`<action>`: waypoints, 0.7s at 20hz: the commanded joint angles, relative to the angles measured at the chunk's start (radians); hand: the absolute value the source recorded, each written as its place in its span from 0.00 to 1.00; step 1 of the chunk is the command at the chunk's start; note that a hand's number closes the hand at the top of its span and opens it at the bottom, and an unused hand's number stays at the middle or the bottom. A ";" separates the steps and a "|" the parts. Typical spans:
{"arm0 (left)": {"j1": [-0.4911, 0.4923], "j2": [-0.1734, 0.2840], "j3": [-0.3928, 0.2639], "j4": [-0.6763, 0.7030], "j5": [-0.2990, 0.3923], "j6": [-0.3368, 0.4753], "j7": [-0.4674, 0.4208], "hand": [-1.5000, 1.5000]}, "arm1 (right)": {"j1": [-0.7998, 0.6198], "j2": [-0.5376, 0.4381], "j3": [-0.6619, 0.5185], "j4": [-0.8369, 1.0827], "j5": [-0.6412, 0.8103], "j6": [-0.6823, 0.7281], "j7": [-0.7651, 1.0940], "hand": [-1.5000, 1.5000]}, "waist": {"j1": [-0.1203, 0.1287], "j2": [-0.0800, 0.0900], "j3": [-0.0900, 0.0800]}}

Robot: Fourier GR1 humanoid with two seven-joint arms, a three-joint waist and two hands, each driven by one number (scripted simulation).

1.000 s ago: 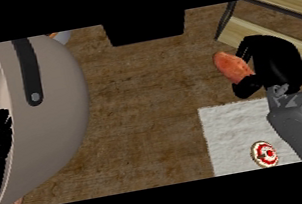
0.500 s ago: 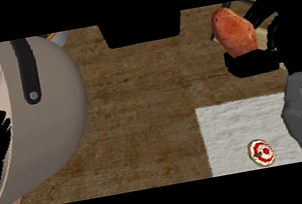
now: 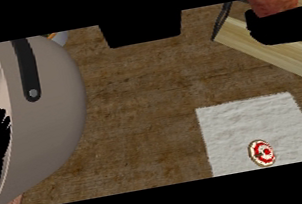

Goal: Pick the sweet potato from the placemat and place it in the tiered shelf

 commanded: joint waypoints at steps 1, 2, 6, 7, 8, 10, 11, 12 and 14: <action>0.024 -0.036 0.002 0.122 -0.008 -0.003 -0.037 0.50 | -0.061 -0.066 -0.089 -0.004 -0.001 0.110 0.106 1.00 | -0.013 0.014 -0.024; 0.032 -0.014 0.008 0.096 0.006 -0.025 -0.023 0.50 | -0.108 -0.085 -0.039 0.032 0.056 0.158 0.133 1.00 | -0.006 0.012 -0.026; 0.003 -0.016 0.013 0.105 0.002 -0.022 -0.014 0.50 | -0.136 -0.141 -0.088 0.131 0.039 0.208 0.063 1.00 | -0.009 0.017 -0.025; 0.025 -0.013 0.008 0.087 0.003 -0.026 -0.003 0.50 | -0.177 -0.132 -0.077 0.154 0.063 0.222 0.097 1.00 | 0.001 0.016 -0.025; 0.001 -0.013 0.010 0.108 -0.004 -0.019 0.002 0.50 | -0.204 -0.166 -0.123 0.191 0.034 0.237 0.058 1.00 | -0.005 0.018 -0.025; 0.012 -0.024 0.001 0.082 0.010 -0.031 0.005 0.50 | -0.211 -0.189 -0.129 0.224 0.039 0.262 0.035 1.00 | -0.001 0.017 -0.025; 0.007 -0.049 -0.020 0.109 -0.018 -0.013 -0.017 0.50 | -0.216 -0.169 -0.109 0.223 0.062 0.257 0.055 1.00 | -0.005 0.018 -0.025; 0.027 -0.024 0.013 0.108 -0.008 -0.037 -0.047 0.50 | -0.249 -0.193 -0.158 0.291 0.051 0.229 0.016 1.00 | 0.010 0.020 -0.025; 0.010 -0.018 0.012 0.085 -0.003 -0.032 -0.003 0.50 | -0.269 -0.221 -0.165 0.306 0.056 0.260 -0.005 1.00 | 0.007 0.018 -0.024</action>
